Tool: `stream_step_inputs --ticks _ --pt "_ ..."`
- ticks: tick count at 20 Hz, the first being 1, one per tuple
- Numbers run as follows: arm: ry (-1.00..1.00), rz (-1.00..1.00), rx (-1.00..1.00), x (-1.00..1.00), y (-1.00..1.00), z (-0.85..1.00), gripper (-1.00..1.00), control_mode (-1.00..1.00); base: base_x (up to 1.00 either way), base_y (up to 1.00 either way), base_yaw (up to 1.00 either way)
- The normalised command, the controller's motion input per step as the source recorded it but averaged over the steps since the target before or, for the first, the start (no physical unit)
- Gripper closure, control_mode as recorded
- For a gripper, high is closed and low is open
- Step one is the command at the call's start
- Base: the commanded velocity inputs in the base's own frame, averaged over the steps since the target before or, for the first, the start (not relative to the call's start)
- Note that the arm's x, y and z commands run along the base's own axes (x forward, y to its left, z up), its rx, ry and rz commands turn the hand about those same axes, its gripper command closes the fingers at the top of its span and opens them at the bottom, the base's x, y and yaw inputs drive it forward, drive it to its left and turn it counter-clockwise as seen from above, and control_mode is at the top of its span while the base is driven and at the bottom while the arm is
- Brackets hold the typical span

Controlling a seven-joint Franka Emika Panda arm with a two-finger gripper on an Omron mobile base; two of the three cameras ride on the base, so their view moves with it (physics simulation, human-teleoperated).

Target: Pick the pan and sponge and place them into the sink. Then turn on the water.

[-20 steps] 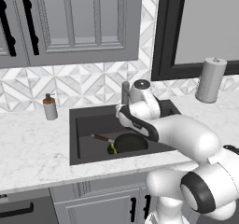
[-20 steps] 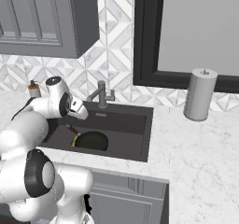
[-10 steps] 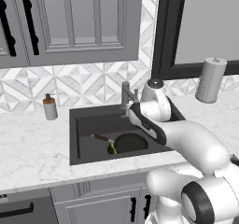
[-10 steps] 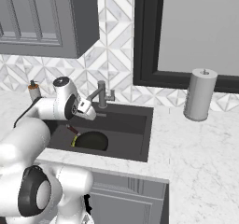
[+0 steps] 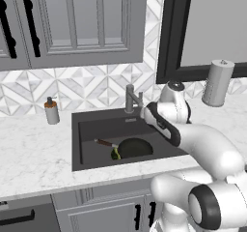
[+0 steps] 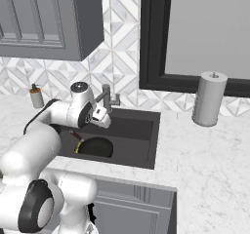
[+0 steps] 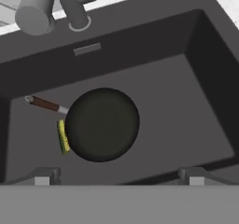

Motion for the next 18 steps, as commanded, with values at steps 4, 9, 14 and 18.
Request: stream_step_inputs --ticks 4,9,14,18 --pt "0.00 0.01 0.07 0.00 -0.33 0.00 -1.00 -1.00 0.00 0.00 0.00" --pt "0.00 0.02 0.07 0.00 -0.32 0.00 -1.00 -1.00 0.00 0.00 0.00" --pt "0.00 0.01 0.06 0.00 -0.29 0.00 -1.00 -1.00 0.00 0.00 0.00" --pt "0.00 0.00 0.05 0.00 -0.24 0.00 -1.00 -1.00 0.00 0.00 0.00"
